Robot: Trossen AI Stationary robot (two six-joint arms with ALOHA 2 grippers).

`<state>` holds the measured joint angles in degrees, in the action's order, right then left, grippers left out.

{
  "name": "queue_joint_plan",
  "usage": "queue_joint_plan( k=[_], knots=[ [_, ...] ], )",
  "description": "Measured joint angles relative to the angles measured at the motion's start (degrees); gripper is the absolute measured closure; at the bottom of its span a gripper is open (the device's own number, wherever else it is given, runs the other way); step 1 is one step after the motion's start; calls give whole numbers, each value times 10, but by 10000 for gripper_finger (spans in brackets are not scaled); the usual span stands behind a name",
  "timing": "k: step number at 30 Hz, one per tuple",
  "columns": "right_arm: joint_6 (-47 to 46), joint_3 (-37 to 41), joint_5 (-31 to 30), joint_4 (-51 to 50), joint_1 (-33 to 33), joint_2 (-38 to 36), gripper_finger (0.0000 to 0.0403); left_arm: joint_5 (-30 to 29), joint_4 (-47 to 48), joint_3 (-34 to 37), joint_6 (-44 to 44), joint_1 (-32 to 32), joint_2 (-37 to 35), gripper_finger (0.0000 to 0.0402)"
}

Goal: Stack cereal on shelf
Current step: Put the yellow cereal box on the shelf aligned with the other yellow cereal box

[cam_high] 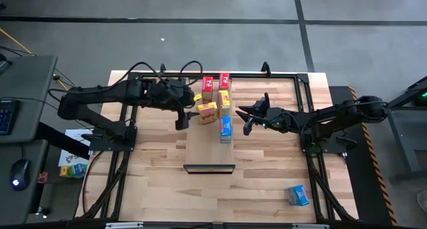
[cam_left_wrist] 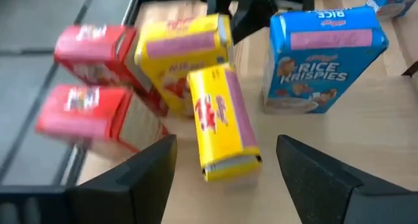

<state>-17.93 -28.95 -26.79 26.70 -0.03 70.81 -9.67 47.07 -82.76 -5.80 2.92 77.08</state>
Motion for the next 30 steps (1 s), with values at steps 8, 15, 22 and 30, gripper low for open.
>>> queue_joint_plan(
  k=[8, 15, 22, 30],
  knots=[
    [0, 0, 0, -12, 0, 0, 290, -53, -10, 43, 92, -50, -56, 233],
    [-2, 0, 0, -14, 0, 0, 290, -107, -174, 196, 117, -147, -152, 391],
    [-15, 0, 1, -7, 0, 0, 290, -110, -413, 386, 140, -152, -174, 399],
    [-13, 0, 0, -4, 0, 0, 290, -86, -523, 426, 158, -111, -109, 401]
  ],
)
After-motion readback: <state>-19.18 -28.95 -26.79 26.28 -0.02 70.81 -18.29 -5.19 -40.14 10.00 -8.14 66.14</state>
